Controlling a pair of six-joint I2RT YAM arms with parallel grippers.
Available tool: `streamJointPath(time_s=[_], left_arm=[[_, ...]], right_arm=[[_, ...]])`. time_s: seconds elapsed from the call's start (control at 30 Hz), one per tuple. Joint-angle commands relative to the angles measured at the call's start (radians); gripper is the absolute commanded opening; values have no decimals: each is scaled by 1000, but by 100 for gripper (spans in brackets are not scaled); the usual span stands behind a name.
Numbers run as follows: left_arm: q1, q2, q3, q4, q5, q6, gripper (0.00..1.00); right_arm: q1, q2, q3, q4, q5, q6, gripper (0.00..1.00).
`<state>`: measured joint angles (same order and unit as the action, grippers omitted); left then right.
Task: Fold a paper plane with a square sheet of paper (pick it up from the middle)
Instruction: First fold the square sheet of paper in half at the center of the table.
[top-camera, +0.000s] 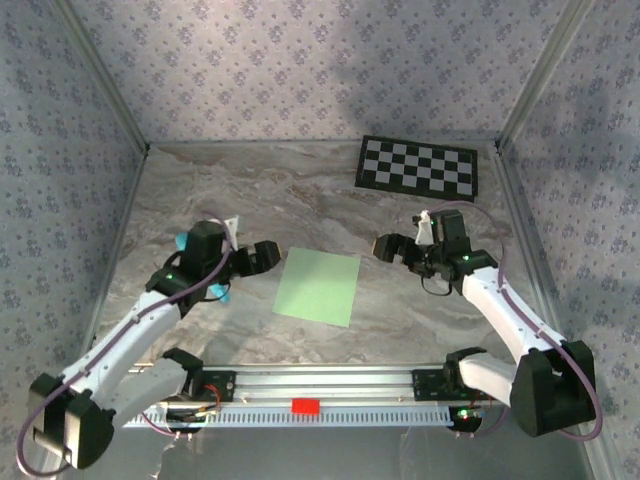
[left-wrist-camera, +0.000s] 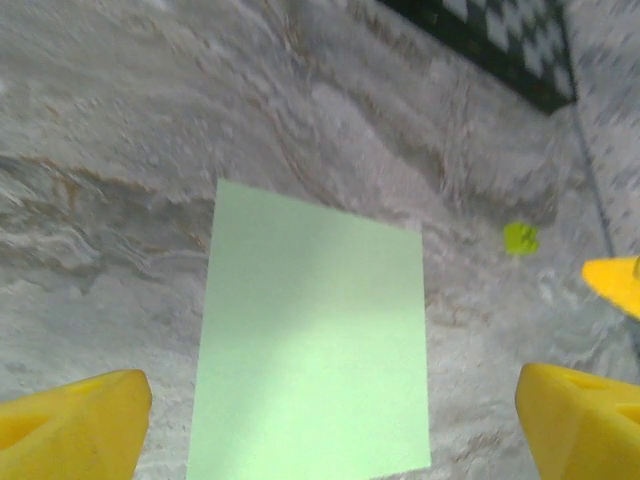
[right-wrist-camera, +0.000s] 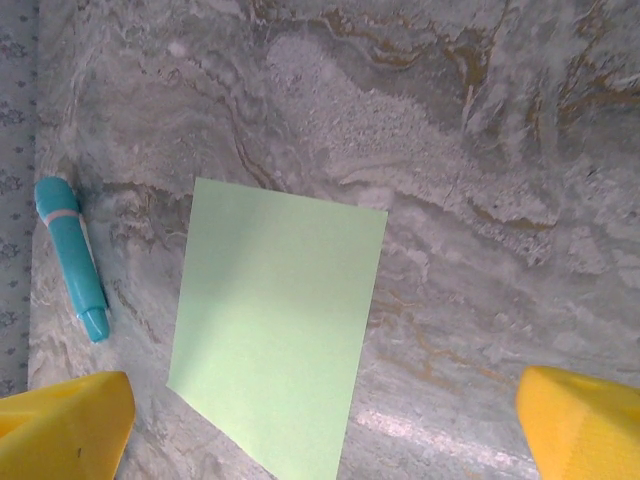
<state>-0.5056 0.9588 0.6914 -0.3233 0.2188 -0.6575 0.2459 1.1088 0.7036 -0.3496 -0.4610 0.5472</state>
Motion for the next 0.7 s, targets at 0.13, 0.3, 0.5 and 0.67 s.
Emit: streamJointPath(time_s=[0.13, 0.3, 0.5, 0.67], left_arm=[[-181, 168, 94, -69, -109, -28, 90], [-265, 279, 111, -23, -126, -51, 88], [-329, 466, 231, -92, -144, -34, 85], [-353, 648, 388, -227, -194, -30, 84]], right_arm=[[55, -13, -40, -38, 26, 73, 99], [88, -36, -88, -39, 40, 116, 100], [108, -53, -116, -51, 64, 143, 100], [120, -64, -126, -49, 82, 162, 100]])
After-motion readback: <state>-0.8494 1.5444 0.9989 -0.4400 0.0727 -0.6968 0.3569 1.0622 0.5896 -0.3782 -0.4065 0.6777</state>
